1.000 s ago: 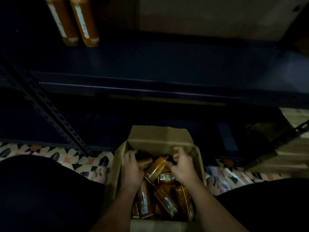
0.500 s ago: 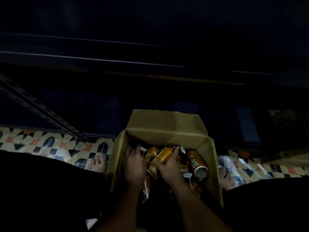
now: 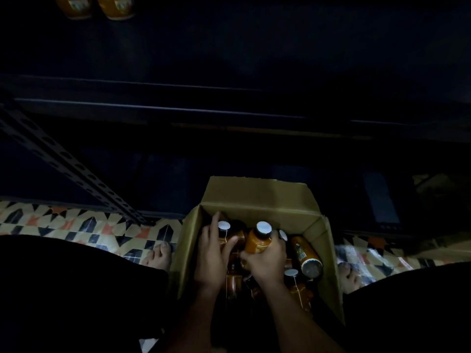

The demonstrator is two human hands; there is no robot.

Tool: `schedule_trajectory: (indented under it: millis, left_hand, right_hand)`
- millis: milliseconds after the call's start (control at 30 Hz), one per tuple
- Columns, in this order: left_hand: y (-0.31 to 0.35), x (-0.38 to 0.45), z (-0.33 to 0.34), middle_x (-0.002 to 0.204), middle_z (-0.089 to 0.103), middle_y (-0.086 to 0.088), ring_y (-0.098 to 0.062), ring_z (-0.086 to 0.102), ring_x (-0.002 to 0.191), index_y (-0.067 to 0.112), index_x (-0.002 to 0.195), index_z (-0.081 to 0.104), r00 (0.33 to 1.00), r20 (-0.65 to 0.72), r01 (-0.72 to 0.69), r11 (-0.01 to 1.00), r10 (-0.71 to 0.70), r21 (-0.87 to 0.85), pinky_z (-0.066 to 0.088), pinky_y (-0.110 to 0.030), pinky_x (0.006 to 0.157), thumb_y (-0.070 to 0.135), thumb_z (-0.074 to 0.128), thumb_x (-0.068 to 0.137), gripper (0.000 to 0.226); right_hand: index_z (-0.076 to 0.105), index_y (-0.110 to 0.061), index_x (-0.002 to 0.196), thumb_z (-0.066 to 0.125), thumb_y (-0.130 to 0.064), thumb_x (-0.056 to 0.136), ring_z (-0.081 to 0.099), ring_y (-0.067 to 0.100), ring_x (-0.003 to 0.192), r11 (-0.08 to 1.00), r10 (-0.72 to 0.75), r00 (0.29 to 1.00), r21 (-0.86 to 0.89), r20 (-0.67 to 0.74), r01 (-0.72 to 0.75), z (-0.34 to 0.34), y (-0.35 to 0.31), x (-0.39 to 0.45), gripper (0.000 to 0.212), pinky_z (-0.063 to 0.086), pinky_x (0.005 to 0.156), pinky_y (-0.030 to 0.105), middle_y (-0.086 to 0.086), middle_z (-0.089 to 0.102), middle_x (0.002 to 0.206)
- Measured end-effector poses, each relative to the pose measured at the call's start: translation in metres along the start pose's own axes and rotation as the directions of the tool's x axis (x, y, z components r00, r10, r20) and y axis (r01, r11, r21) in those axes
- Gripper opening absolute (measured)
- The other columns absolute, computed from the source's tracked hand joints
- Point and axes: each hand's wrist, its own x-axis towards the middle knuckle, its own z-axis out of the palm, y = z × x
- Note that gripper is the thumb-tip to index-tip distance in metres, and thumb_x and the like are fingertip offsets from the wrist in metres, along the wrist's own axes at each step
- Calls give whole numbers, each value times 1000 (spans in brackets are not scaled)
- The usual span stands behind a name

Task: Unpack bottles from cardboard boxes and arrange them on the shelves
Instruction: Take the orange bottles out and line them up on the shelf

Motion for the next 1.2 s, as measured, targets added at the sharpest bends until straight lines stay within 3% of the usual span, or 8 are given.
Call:
schedule_trajectory:
  millis: [67, 200, 267, 400, 667, 900, 1033, 1200]
  left_hand:
    - [19, 0, -10, 153, 36, 2, -15, 39, 140, 45, 157, 19, 1000, -2, -27, 995, 27, -96, 41, -33, 108, 49, 58, 96, 73]
    - [68, -6, -34, 138, 45, 7, 7, 47, 118, 41, 152, 37, 988, -76, -153, 957, 138, -246, 39, -1, 86, 48, 63, 94, 65]
    - [94, -12, -50, 133, 49, 10, 4, 50, 117, 46, 140, 44, 960, -161, -263, 933, 228, -248, 43, -6, 85, 58, 59, 94, 50]
    - [141, -12, -80, 120, 50, 16, -2, 56, 107, 46, 127, 47, 905, -193, -416, 885, 380, -209, 56, -33, 85, 51, 62, 94, 37]
    - [262, -15, -159, 103, 62, 5, -10, 65, 88, 25, 133, 51, 672, -405, -724, 666, 620, -180, 51, -17, 73, 41, 65, 95, 43]
    - [333, 28, -191, 100, 64, 5, -5, 67, 84, 24, 135, 47, 600, -404, -793, 581, 691, -184, 49, -12, 66, 34, 69, 95, 47]
    - [342, 63, -185, 100, 60, 10, 0, 65, 87, 26, 132, 45, 612, -413, -785, 583, 674, -212, 48, -10, 67, 31, 70, 96, 45]
    - [349, 101, -178, 103, 61, 3, -3, 64, 89, 25, 135, 42, 633, -381, -772, 583, 674, -252, 48, -11, 71, 29, 69, 96, 48]
  right_hand:
    - [52, -23, 136, 94, -16, 62, 52, 18, 125, 996, -91, 996, -6, -7, 91, -10, -9, -8, 86, 50, 102, 39, -2, 51, 132]
    - [58, -34, 117, 92, -19, 65, 64, 7, 103, 963, -259, 966, 75, -7, 259, -35, -31, -25, 64, 55, 85, 27, -12, 64, 109]
    - [56, -39, 119, 88, -15, 71, 64, 5, 100, 939, -320, 947, 126, -18, 319, -52, -50, -40, 63, 53, 82, 23, -13, 66, 106]
    - [53, -44, 122, 85, -14, 74, 59, 8, 110, 888, -415, 907, 186, -72, 421, -76, -84, -59, 64, 54, 97, 40, -14, 63, 111]
    - [56, -37, 121, 88, -12, 71, 67, 2, 99, 673, -664, 718, 250, -211, 696, -150, -199, -107, 63, 59, 78, 27, -16, 66, 107]
    - [51, -34, 125, 89, -15, 72, 62, -6, 98, 570, -733, 618, 239, -284, 786, -188, -284, -96, 68, 53, 72, 13, -15, 62, 108]
    - [46, -42, 124, 89, -20, 71, 57, 6, 108, 597, -712, 631, 209, -308, 775, -187, -306, -67, 72, 50, 87, 27, -18, 57, 112]
    - [44, -36, 124, 86, -12, 74, 59, -1, 91, 610, -712, 643, 204, -282, 766, -188, -326, -36, 69, 46, 63, 10, -16, 58, 102]
